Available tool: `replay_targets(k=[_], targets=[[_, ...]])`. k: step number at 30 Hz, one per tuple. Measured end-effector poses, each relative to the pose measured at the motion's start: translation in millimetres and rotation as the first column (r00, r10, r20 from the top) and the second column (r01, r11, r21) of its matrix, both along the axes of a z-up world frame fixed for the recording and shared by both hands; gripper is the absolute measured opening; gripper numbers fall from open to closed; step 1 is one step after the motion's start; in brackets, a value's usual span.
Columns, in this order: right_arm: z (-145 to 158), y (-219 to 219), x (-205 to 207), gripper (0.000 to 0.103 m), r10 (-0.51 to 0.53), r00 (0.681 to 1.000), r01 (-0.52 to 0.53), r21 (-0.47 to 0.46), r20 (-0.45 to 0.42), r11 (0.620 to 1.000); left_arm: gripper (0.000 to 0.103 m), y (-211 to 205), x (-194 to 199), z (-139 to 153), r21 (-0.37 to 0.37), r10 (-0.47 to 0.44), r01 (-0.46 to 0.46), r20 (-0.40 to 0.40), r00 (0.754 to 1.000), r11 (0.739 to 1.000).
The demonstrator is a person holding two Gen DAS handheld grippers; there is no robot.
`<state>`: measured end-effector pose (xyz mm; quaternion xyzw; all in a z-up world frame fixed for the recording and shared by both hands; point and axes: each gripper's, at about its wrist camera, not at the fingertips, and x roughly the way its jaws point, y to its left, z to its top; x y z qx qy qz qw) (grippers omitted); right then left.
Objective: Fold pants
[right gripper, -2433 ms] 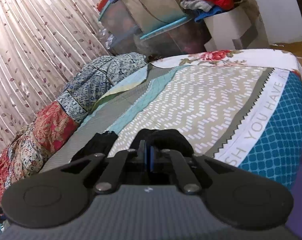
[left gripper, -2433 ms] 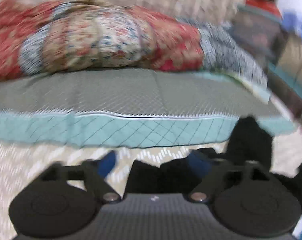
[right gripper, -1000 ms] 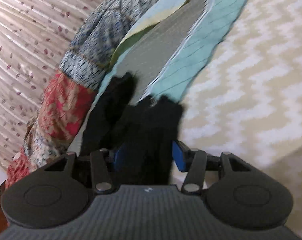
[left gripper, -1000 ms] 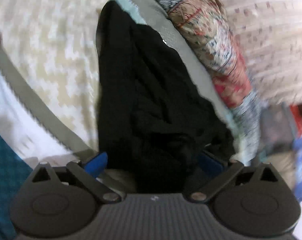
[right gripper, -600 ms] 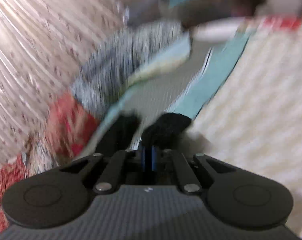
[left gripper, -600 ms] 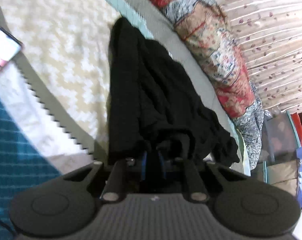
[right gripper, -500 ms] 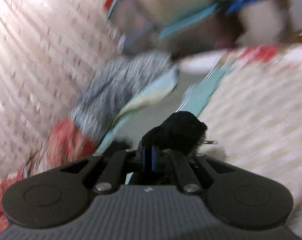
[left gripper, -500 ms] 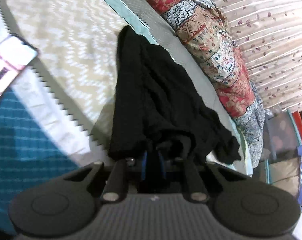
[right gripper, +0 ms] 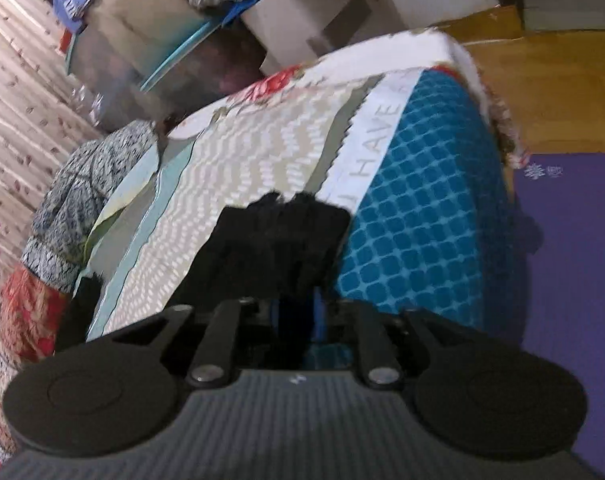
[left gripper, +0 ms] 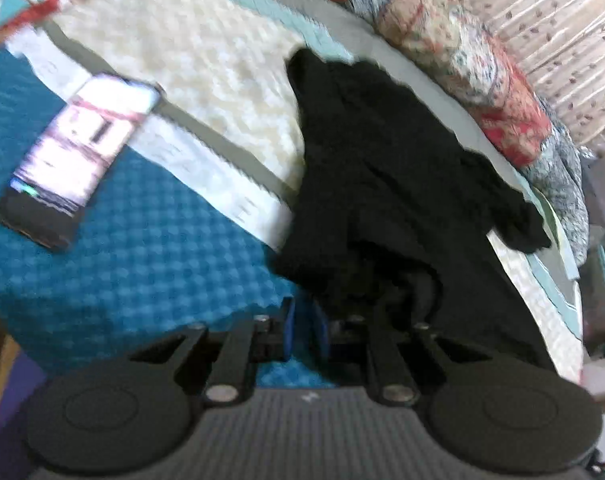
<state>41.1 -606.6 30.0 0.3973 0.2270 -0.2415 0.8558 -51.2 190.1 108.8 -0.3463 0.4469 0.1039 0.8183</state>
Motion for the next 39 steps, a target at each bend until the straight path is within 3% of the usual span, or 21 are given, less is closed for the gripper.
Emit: replay_targets(k=[2, 5, 8, 10, 11, 13, 17, 19, 21, 24, 26, 28, 31, 34, 35, 37, 38, 39], targets=[[13, 3, -12, 0.058, -0.122, 0.992, 0.122, -0.091, 0.007, 0.988, 0.013, 9, -12, 7, 0.003, 0.039, -0.039, 0.037, 0.999, 0.999], [35, 7, -16, 0.053, -0.127, 0.988, 0.137, -0.141, 0.083, 0.98, 0.014, 24, -12, 15, -0.005, 0.062, -0.062, 0.087, 0.994, 0.998], [65, 29, 7, 0.05, 0.027, 0.992, -0.004, -0.182, 0.126, 0.983, 0.014, 29, 16, 29, 0.04, 0.027, -0.032, 0.126, 0.992, 0.999], [86, 52, 27, 0.05, 0.17, 0.973, -0.136, -0.209, 0.155, 0.969, 0.017, 29, 47, 40, 0.122, -0.037, 0.017, 0.163, 0.986, 0.992], [96, 65, 43, 0.05, 0.247, 0.955, -0.208, -0.224, 0.163, 0.952, 0.021, 29, 62, 43, 0.173, -0.068, 0.039, 0.17, 0.983, 0.984], [113, 91, 80, 0.05, 0.39, 0.906, -0.348, -0.232, 0.165, 0.908, 0.041, 32, 102, 47, 0.299, -0.114, 0.062, 0.159, 0.981, 0.952], [135, 136, 175, 0.05, 0.567, 0.811, -0.541, -0.183, 0.146, 0.821, 0.062, 36, 189, 42, 0.437, -0.193, 0.125, 0.116, 0.974, 0.891], [139, 162, 229, 0.05, 0.622, 0.775, -0.602, -0.17, 0.111, 0.78, 0.088, 38, 229, 32, 0.495, -0.209, 0.133, 0.101, 0.973, 0.858], [141, 195, 286, 0.05, 0.682, 0.729, -0.668, -0.167, 0.048, 0.725, 0.092, 43, 263, 18, 0.527, -0.239, 0.153, 0.1, 0.966, 0.836], [133, 242, 361, 0.05, 0.727, 0.687, -0.722, -0.133, -0.02, 0.679, 0.095, 49, 299, -2, 0.543, -0.267, 0.175, 0.095, 0.959, 0.821], [118, 267, 402, 0.05, 0.723, 0.688, -0.724, -0.132, -0.068, 0.677, 0.1, 52, 316, -17, 0.545, -0.289, 0.192, 0.097, 0.952, 0.816], [98, 284, 438, 0.05, 0.698, 0.703, -0.711, -0.143, -0.135, 0.688, 0.1, 54, 327, -29, 0.547, -0.303, 0.206, 0.093, 0.948, 0.811], [69, 286, 481, 0.05, 0.618, 0.763, -0.642, -0.104, -0.19, 0.76, 0.1, 51, 333, -41, 0.555, -0.348, 0.237, 0.102, 0.932, 0.798], [45, 279, 506, 0.058, 0.535, 0.817, -0.559, -0.069, -0.216, 0.826, 0.094, 40, 334, -53, 0.594, -0.407, 0.277, 0.093, 0.909, 0.755], [35, 276, 514, 0.058, 0.527, 0.818, -0.548, -0.033, -0.23, 0.836, 0.087, 33, 334, -59, 0.611, -0.426, 0.299, 0.069, 0.902, 0.733], [22, 275, 518, 0.057, 0.517, 0.816, -0.54, -0.021, -0.257, 0.842, 0.038, 23, 337, -71, 0.619, -0.469, 0.363, 0.009, 0.883, 0.697], [20, 276, 517, 0.054, 0.513, 0.82, -0.538, -0.036, -0.253, 0.842, 0.031, 18, 338, -75, 0.609, -0.485, 0.388, -0.007, 0.875, 0.691], [20, 277, 515, 0.03, 0.503, 0.822, -0.535, -0.06, -0.266, 0.843, 0.021, 14, 336, -75, 0.619, -0.484, 0.383, -0.005, 0.875, 0.685]])
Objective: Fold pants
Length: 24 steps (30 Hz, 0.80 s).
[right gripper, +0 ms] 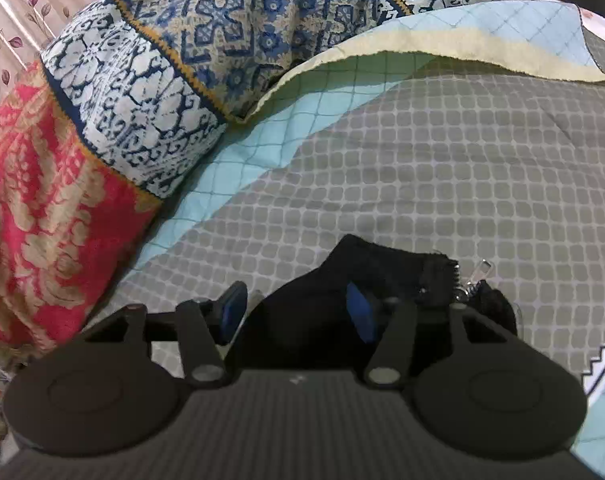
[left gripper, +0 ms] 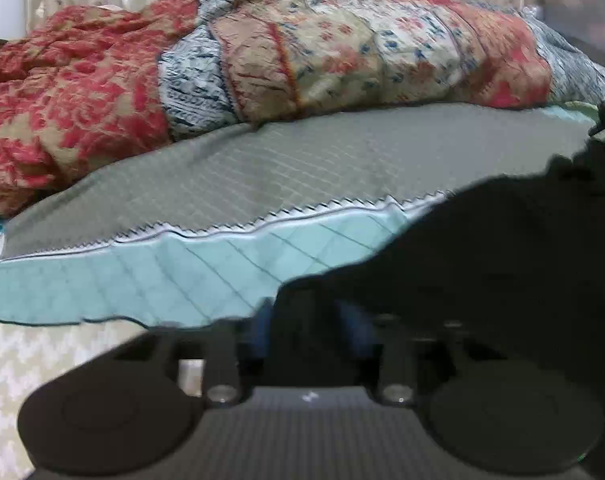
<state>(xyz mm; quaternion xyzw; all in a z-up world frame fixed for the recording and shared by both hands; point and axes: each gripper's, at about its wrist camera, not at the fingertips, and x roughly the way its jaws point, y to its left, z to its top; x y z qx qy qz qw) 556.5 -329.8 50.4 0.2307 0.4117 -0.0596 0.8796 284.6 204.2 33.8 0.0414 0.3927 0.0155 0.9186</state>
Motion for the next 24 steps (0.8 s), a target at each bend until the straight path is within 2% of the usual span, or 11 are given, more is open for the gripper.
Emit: replay_targets(k=[1, 3, 6, 13, 19, 24], targets=[[0, -2, -1, 0.006, 0.01, 1.0, -0.01, -0.012, -0.004, 1.0, 0.017, -5, -2, 1, 0.022, 0.001, -0.001, 0.01, 1.0, 1.0], [5, -17, -11, 0.005, -0.012, 1.0, 0.011, 0.032, 0.028, 0.999, 0.013, -11, -8, 7, 0.044, 0.015, -0.016, 0.032, 0.999, 0.999], [27, -38, -32, 0.005, -0.052, 0.994, 0.048, 0.05, 0.1, 0.998, 0.012, -11, -21, 26, 0.034, 0.041, -0.044, 0.085, 0.996, 0.998], [98, -100, -115, 0.005, -0.099, 0.965, 0.071, 0.12, 0.244, 0.99, 0.012, -19, -90, 96, -0.015, 0.1, -0.099, 0.24, 0.966, 0.995], [130, -163, -221, 0.005, -0.134, 0.934, 0.066, 0.21, 0.33, 0.975, 0.012, -44, -181, 141, -0.074, 0.091, -0.071, 0.325, 0.941, 0.995], [126, -221, -324, 0.005, -0.21, 0.914, 0.124, 0.252, 0.349, 0.96, 0.012, -72, -249, 148, -0.122, 0.055, -0.018, 0.307, 0.95, 0.992]])
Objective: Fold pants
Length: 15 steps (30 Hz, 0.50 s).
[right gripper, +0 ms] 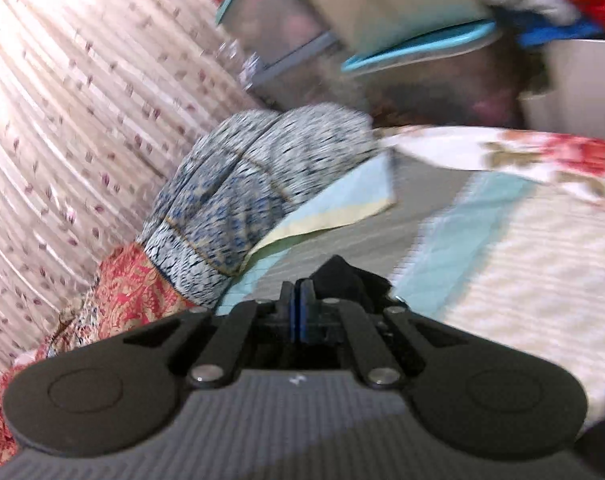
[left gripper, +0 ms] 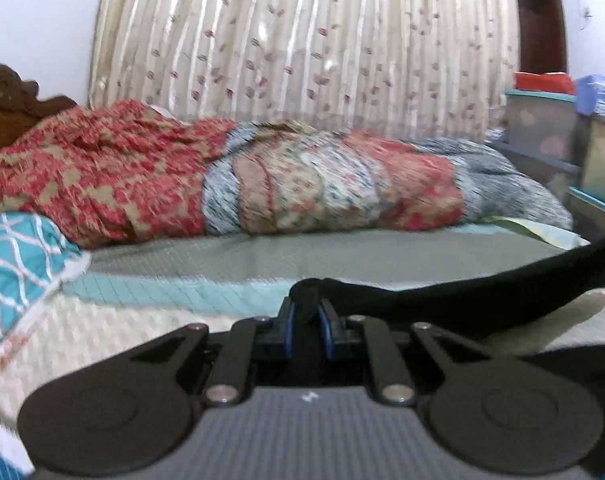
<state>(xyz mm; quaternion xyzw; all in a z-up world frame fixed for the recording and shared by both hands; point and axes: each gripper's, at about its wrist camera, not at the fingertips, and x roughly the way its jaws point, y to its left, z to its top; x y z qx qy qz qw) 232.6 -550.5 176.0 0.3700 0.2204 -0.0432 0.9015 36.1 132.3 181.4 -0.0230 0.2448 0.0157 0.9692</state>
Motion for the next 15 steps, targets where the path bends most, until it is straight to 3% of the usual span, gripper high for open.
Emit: replay_targets(k=[7, 15], targets=[[-61, -65, -121, 0.005, -0.111, 0.991, 0.118, 0.092, -0.078, 0.989, 0.012, -39, -63, -33, -0.069, -0.06, 0.052, -0.11, 0.992, 0.996], [-142, -89, -191, 0.005, -0.248, 0.946, 0.29, 0.199, -0.21, 0.936, 0.013, -58, -103, -68, -0.088, -0.067, 0.05, -0.201, 0.977, 0.995]])
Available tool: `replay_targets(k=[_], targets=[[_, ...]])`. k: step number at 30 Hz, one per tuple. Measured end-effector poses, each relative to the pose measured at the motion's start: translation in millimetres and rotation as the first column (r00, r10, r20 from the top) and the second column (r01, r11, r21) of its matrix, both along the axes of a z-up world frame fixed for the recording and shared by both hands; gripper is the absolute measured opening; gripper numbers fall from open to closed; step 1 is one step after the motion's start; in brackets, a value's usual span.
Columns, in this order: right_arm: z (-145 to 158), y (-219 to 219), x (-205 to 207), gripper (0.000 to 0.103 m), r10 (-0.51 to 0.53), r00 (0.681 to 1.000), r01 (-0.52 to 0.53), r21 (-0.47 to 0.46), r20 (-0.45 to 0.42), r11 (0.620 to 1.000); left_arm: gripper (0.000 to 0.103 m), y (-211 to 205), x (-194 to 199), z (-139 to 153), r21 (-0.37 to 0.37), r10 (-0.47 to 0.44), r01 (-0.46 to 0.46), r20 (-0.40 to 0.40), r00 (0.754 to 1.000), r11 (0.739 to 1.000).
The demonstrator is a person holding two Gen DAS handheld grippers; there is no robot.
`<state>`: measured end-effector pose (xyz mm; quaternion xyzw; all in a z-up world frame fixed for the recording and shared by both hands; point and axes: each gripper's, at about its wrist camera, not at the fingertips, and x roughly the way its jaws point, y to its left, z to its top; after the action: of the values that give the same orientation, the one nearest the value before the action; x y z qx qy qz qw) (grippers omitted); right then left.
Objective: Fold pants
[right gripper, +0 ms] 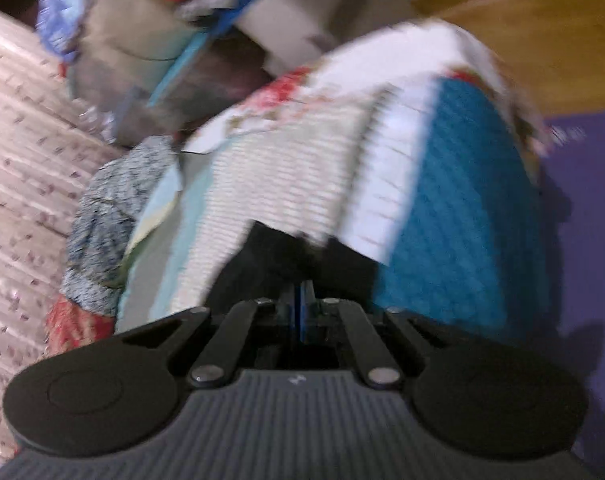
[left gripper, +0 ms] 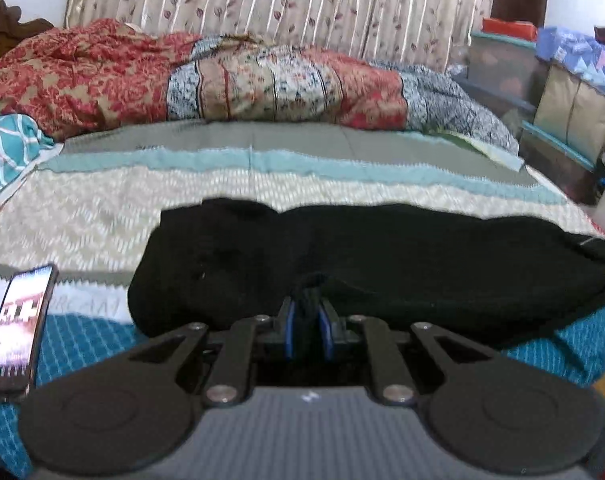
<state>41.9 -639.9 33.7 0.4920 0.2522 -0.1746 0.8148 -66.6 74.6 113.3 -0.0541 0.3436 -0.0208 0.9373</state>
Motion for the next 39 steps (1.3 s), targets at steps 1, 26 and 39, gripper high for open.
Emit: replay_targets(k=[1, 26, 39], targets=[[-5, 2, -1, 0.005, -0.004, 1.0, 0.004, -0.005, -0.006, 1.0, 0.018, -1, -3, -4, 0.015, 0.01, -0.01, -0.016, 1.0, 1.0], [12, 101, 12, 0.049, 0.3, 0.954, -0.291, -0.233, 0.003, 0.928, 0.042, 115, 41, -69, -0.558, 0.269, -0.368, -0.254, 0.929, 0.744], [-9, 110, 12, 0.046, 0.319, 0.946, -0.322, -0.25, -0.054, 0.913, 0.051, 93, 5, -40, -0.135, 0.428, -0.448, -0.156, 0.89, 0.884]])
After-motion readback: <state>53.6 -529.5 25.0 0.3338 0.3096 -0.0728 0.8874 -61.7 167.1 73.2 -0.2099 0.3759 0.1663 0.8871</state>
